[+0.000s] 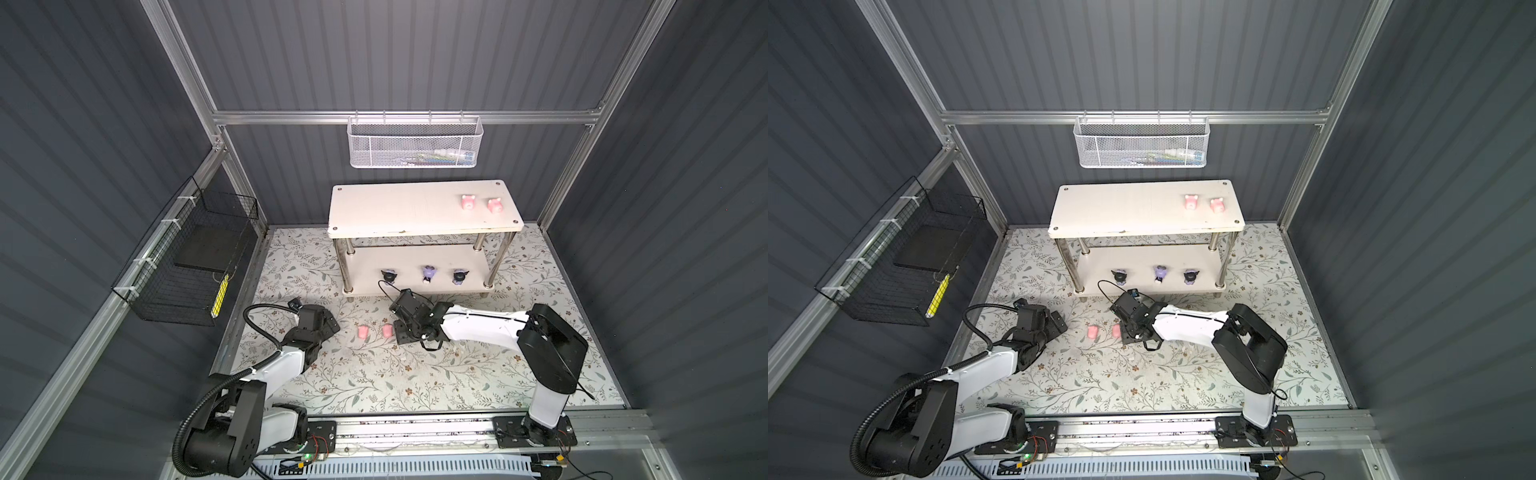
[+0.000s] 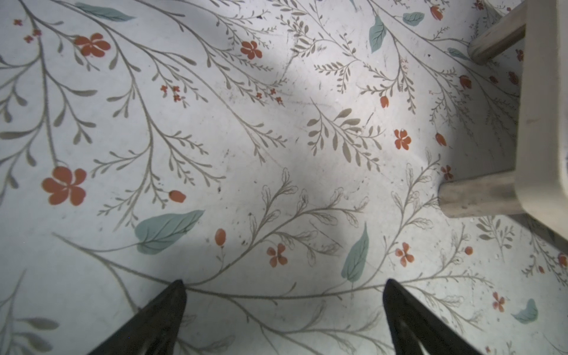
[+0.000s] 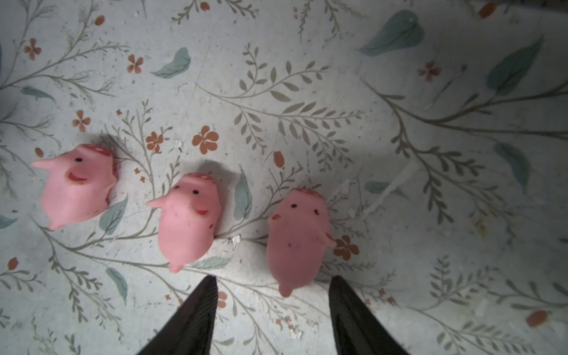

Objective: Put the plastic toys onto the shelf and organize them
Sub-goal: 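Lower the right gripper onto the pink pig nearest the shelf and grasp it, then lift the pink pig with the right gripper up over the top shelf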

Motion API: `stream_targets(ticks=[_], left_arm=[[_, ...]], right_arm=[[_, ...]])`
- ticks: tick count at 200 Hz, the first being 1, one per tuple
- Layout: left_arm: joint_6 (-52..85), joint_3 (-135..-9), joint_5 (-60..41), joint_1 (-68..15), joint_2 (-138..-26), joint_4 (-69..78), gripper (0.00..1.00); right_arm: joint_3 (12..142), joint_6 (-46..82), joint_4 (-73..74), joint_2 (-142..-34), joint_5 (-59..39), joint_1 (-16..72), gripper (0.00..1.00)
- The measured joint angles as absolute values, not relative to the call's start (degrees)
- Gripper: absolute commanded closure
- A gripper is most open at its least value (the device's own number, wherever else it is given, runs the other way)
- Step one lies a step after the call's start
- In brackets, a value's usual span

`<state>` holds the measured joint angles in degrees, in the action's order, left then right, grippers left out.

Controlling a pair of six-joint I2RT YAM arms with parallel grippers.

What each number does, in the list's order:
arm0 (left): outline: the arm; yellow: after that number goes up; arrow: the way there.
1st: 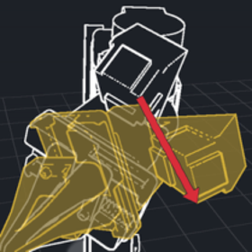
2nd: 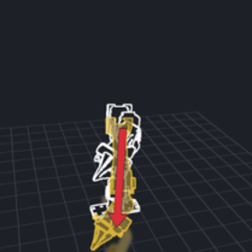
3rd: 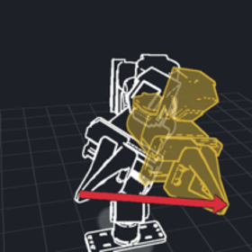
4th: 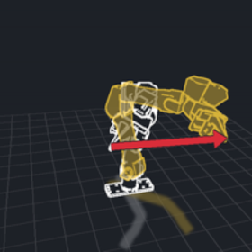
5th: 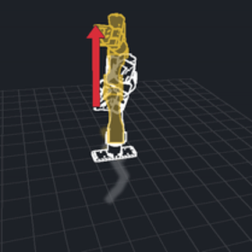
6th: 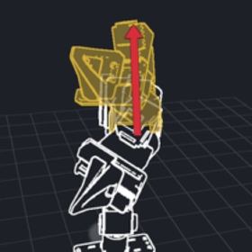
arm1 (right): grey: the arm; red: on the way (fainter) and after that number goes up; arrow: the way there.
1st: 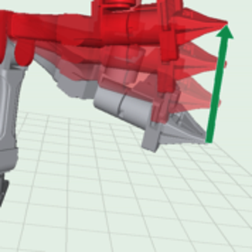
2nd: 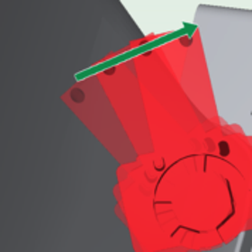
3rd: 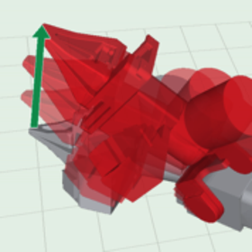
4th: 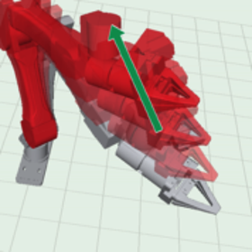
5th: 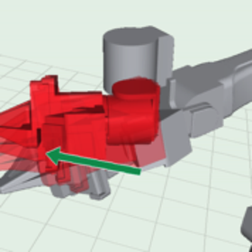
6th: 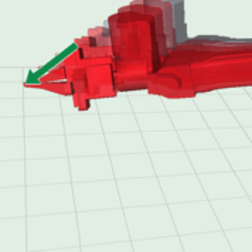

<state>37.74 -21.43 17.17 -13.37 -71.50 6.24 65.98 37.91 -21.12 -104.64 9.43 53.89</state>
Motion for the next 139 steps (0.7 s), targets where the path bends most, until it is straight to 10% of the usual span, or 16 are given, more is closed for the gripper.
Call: stream_targets(ticks=[139], left_arm=[[37.74,-21.43,17.56,-13.37,-71.81,6.74,0.0]], right_arm=[[69.54,37.47,-23.64,-110.21,9.45,52.49,0.58]])
